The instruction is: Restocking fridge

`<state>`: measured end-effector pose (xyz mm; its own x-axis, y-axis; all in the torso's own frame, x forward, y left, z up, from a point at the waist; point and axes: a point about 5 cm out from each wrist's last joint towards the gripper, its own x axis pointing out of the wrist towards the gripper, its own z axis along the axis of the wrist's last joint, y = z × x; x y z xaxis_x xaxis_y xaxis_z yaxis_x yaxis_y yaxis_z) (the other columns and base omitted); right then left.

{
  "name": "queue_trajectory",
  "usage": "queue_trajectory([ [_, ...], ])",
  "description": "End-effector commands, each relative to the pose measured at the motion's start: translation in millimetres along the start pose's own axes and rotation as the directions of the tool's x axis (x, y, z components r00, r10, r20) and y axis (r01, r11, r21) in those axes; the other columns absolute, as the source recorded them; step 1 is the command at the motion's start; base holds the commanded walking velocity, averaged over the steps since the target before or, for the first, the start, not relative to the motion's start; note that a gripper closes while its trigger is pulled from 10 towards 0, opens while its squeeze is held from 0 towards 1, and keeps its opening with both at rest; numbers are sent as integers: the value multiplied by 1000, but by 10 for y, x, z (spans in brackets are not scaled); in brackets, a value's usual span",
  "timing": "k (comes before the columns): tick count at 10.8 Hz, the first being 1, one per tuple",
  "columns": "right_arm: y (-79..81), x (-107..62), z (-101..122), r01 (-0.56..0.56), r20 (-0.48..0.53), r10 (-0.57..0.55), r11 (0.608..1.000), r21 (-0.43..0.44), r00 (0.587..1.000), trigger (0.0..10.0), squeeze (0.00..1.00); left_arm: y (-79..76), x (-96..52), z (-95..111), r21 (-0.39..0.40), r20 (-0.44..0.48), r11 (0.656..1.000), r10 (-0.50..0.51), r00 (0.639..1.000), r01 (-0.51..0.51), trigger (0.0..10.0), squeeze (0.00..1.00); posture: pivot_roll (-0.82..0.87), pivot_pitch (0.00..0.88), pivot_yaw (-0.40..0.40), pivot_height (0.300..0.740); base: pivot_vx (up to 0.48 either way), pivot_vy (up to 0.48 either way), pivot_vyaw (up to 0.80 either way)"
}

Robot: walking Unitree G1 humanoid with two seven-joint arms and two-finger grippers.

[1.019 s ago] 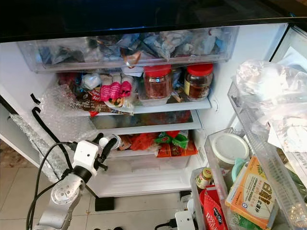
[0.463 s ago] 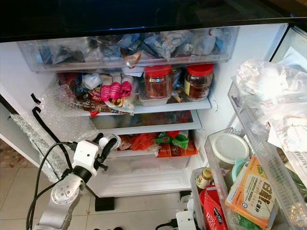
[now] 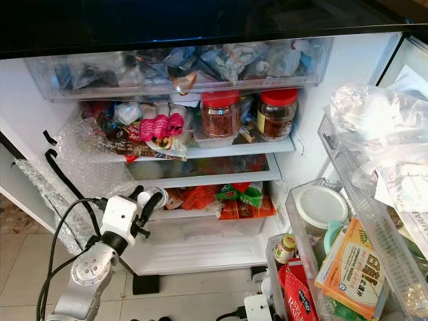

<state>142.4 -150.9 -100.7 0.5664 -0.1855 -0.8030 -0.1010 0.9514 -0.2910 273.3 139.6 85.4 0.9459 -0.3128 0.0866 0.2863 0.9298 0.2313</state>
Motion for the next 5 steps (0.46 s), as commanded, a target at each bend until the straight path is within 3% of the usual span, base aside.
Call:
queue_trajectory([
  [1,-9,-13,-64,21,-24,-21,1000,-10,999,10000,0,18,4,2,9,-3,1000,0,1000,0,10000,0,-129,82,32,740,0,0,0],
  [5,-12,-14,-82,42,-50,-44,998,-41,998,10000,0,18,6,3,11,-2,1000,-1,1000,1,10000,0,-127,83,33,740,0,0,0],
])
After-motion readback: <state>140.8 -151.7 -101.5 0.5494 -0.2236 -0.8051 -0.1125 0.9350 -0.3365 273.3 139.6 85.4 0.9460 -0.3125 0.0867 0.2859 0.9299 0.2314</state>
